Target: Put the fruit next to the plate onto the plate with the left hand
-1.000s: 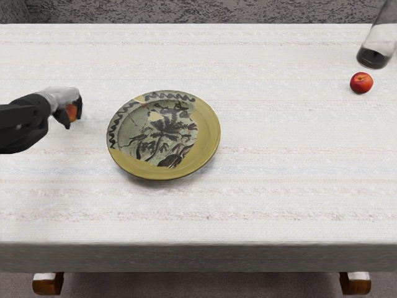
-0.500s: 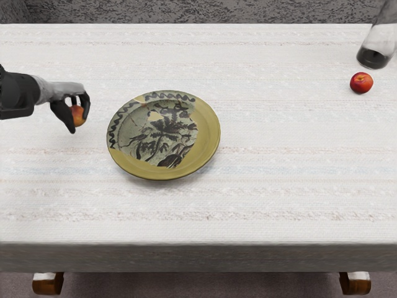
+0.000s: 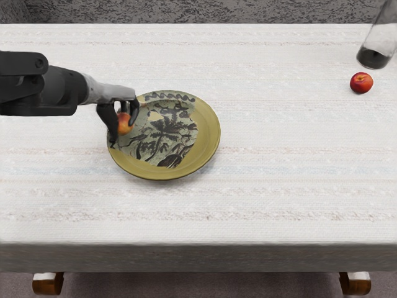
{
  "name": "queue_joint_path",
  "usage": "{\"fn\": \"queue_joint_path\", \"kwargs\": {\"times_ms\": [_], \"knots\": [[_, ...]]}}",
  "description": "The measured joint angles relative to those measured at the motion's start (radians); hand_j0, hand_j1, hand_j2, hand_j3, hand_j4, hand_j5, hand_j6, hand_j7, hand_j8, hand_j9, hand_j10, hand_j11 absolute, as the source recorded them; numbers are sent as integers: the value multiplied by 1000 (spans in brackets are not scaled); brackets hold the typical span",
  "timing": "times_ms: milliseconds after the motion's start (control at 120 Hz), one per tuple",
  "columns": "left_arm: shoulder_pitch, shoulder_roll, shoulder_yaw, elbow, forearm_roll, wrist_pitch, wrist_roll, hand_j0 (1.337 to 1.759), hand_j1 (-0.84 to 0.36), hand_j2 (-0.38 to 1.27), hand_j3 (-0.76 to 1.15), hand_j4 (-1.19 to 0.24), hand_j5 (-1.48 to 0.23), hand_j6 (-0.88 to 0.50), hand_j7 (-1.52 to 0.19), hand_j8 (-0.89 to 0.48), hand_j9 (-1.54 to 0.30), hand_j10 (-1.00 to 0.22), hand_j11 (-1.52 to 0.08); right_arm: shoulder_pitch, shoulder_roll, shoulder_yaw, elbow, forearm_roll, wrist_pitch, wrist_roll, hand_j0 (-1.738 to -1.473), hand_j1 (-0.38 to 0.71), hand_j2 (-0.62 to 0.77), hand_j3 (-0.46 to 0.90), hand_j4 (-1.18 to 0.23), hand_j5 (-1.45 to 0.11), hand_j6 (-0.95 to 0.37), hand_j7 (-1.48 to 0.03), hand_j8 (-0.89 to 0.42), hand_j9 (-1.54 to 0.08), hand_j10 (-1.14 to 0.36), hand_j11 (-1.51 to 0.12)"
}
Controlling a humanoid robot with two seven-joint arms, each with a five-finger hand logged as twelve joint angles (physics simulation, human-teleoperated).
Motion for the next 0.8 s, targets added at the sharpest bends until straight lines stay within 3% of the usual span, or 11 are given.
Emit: {"fn": "queue_joint_path", "kwargs": {"times_ms": [417,567,800], "knots": [[-28,-93,21,0,-18,9,28,1645,-392,447,0,-782,-1277,-260,-1214,-344,-1183,-848,-1192,0,0,0,0,0,0,0,-1658,-310,-7,0,-33,-43,-33,-43,-33,-43,-33,-43],[-30,-104,20,0,-49,20,32,1651,-318,342,0,-854,-993,-351,-957,-401,-939,-690,-943,0,0,0,0,0,0,0,-1658,-310,-7,0,-33,-43,-33,-43,-33,-43,-33,-43],[-34,-104,9,-3,-60,22,32,1656,-95,144,0,-602,-570,-168,-557,-268,-547,-408,-549,0,0,0,0,0,0,0,-1658,-310,-7,0,-33,-43,-33,-43,-33,-43,-33,-43]]}}
